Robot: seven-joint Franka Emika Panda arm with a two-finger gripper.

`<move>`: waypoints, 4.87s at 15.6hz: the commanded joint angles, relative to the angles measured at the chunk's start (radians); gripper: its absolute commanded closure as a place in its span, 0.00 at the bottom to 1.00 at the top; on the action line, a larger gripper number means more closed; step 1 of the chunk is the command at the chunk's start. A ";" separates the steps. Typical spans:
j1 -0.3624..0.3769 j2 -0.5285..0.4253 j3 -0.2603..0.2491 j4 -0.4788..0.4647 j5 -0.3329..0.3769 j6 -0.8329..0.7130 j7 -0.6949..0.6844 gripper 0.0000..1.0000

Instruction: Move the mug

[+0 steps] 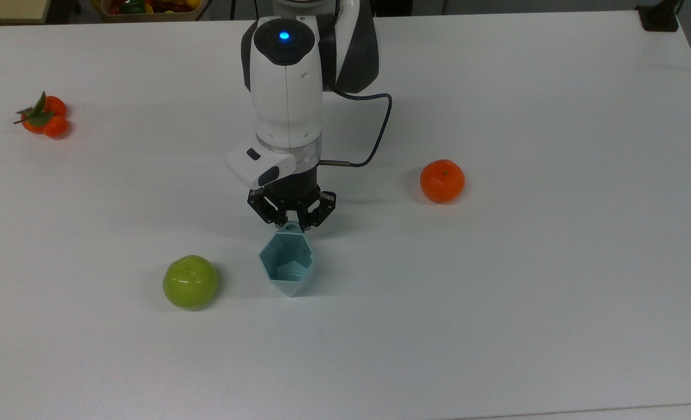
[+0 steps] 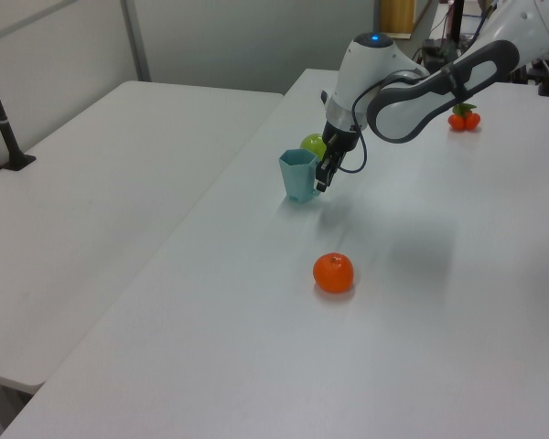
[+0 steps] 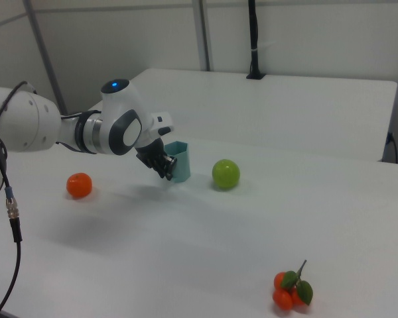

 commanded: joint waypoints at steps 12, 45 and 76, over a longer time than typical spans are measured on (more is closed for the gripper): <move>-0.018 -0.242 -0.003 -0.049 -0.002 -0.154 0.027 0.95; -0.126 -0.733 -0.100 -0.775 0.091 -0.214 -0.452 0.91; -0.110 -0.702 -0.080 -0.369 0.111 -0.658 -0.364 0.00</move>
